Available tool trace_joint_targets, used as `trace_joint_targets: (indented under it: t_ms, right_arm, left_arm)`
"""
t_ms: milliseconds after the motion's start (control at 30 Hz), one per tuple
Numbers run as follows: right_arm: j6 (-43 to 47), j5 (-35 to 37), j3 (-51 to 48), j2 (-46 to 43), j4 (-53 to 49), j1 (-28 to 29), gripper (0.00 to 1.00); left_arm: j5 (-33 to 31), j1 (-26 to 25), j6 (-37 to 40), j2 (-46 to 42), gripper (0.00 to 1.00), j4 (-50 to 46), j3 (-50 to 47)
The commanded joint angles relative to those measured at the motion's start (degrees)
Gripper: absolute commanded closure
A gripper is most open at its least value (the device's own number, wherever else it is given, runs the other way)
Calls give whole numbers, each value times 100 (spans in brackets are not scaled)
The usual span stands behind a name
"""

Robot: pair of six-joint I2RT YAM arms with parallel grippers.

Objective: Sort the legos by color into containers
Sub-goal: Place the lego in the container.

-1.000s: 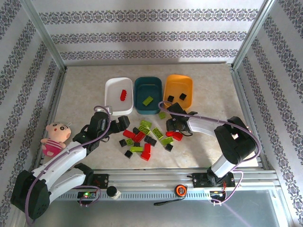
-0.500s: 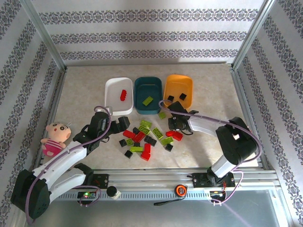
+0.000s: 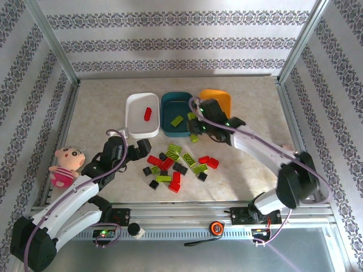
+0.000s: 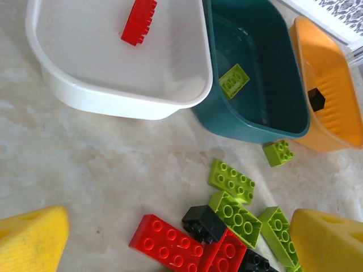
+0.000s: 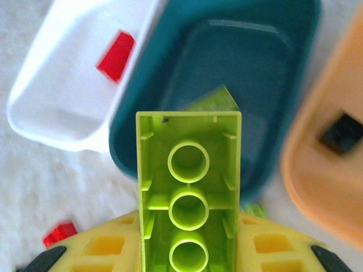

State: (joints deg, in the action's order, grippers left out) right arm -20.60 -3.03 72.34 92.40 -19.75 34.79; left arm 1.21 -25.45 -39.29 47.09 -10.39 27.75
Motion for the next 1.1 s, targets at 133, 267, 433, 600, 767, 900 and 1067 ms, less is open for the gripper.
trace_joint_targets:
  t_ms: [133,267,433,600,767,900,1067]
  right_arm:
    - [72,157,2302,2402,-491,-14,77]
    - [-91,195,3383,3339,-820,-162,76]
    - [-210,171,4307,4134,-1156,-222,67]
    - [-243,170,4384,4035,-1029,-218,40]
    - [-222,157,3612,3156,-659,-185,36]
    - [-247,213,2195,2073,-70,-42,34]
    - [-325,369,112,670,502,198,33]
  left_arm:
    - [-94,-30,-5,-200,0,-665,88]
    - [-150,-22,4,-506,0,-928,82]
    - [-192,-25,-35,-727,0,-1086,-21]
    - [-3,-24,39,-566,0,-1078,-57]
    - [475,-24,215,-161,2,-836,43]
    - [842,-118,281,244,7,-802,176]
    - [720,-689,329,355,9,-1178,182]
